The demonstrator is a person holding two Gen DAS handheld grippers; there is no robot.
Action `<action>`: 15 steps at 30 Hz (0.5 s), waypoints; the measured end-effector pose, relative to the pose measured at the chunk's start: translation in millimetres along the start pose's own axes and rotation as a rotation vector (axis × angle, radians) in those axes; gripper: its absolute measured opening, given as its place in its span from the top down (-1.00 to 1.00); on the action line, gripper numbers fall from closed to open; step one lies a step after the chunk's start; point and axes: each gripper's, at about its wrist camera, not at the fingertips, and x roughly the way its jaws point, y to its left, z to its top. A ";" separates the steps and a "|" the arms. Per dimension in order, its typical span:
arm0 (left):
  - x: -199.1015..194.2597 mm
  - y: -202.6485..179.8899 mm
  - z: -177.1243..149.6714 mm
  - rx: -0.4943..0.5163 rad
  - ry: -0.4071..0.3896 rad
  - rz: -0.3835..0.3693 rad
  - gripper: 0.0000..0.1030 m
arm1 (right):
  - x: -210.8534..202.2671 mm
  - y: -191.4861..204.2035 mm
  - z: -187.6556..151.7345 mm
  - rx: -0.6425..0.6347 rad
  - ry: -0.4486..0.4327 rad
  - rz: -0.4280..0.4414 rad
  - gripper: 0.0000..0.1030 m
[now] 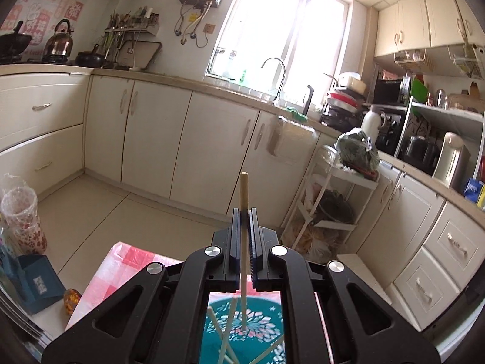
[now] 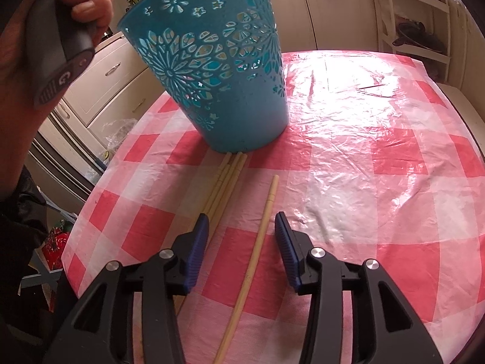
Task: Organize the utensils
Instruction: 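Lift the stick into the teal basket and open the left gripper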
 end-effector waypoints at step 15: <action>-79.9 36.6 -40.8 0.141 0.043 0.186 -0.65 | 3.5 6.2 0.9 -0.021 0.006 -0.017 0.08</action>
